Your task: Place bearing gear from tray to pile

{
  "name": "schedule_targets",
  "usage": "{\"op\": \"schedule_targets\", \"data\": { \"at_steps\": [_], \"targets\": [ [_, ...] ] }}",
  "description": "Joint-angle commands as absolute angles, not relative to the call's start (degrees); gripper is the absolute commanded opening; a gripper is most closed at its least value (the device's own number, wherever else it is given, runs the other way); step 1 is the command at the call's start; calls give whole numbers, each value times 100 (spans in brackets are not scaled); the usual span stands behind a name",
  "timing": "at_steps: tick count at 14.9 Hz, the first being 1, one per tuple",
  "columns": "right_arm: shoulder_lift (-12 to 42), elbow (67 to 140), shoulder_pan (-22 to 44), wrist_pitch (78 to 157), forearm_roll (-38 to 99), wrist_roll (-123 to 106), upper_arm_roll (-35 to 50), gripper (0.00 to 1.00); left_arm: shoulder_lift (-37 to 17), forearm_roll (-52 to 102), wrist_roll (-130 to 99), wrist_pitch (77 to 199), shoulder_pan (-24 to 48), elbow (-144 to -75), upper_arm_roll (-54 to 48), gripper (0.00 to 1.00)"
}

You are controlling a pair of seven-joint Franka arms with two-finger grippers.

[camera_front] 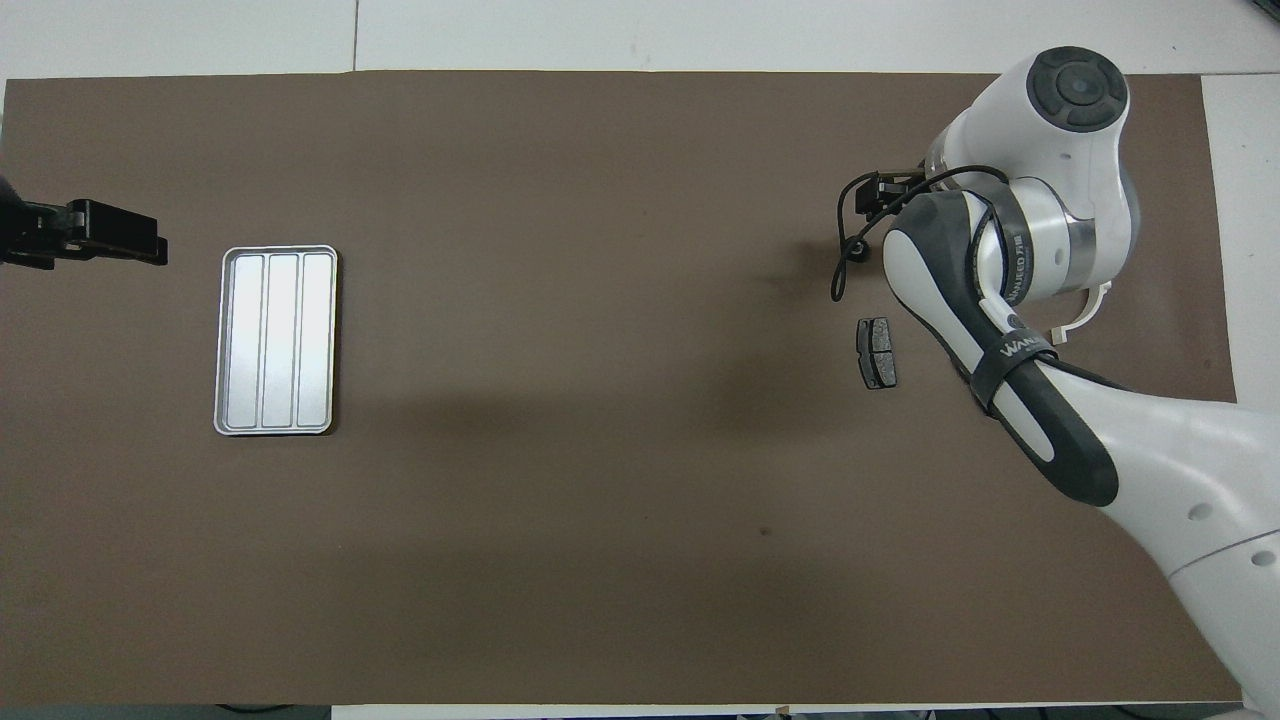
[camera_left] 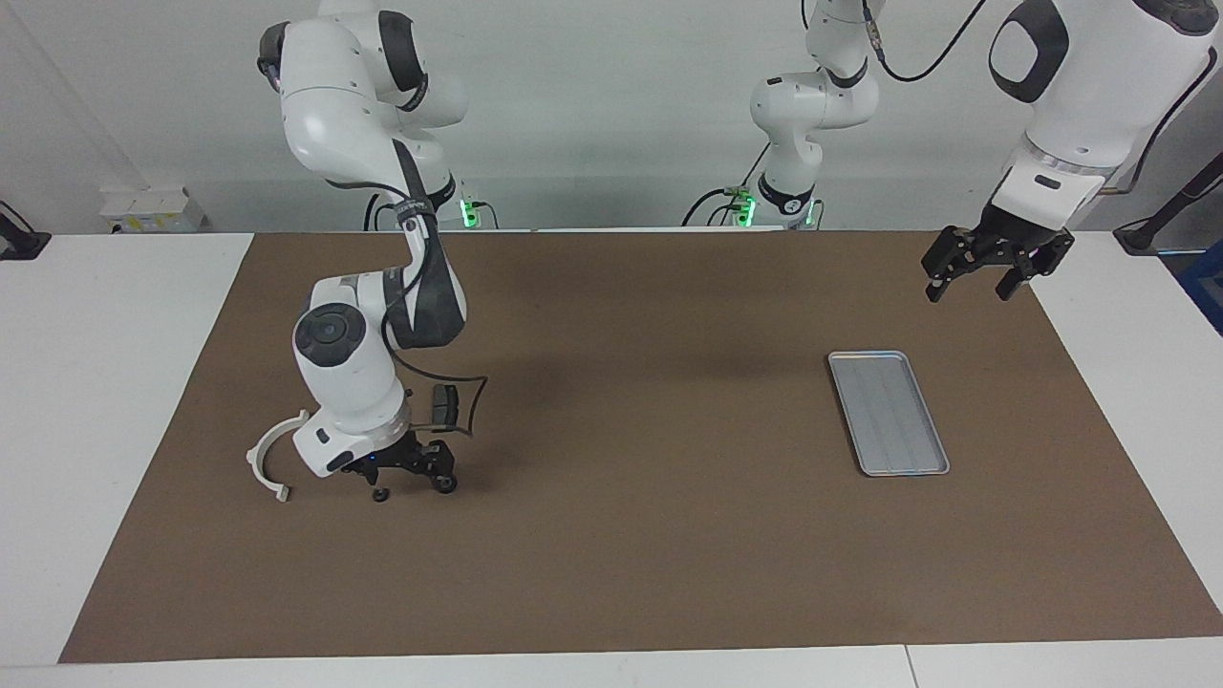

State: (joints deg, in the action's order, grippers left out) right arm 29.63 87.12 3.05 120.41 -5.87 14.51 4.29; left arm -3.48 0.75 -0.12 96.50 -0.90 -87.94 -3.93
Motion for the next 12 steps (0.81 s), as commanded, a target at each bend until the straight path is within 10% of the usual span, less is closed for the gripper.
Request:
{"op": "schedule_targets", "data": {
  "at_steps": [1, 12],
  "targets": [
    [1787, 9535, 106, 11543, -589, 1231, 519, 100, -228, -35, 53, 9546, -70, -8851, -404, 100],
    [-535, 9589, 88, 9133, -220, 537, 519, 100, -229, -9, 62, 8886, -62, -8719, -422, 100]
  ]
}}
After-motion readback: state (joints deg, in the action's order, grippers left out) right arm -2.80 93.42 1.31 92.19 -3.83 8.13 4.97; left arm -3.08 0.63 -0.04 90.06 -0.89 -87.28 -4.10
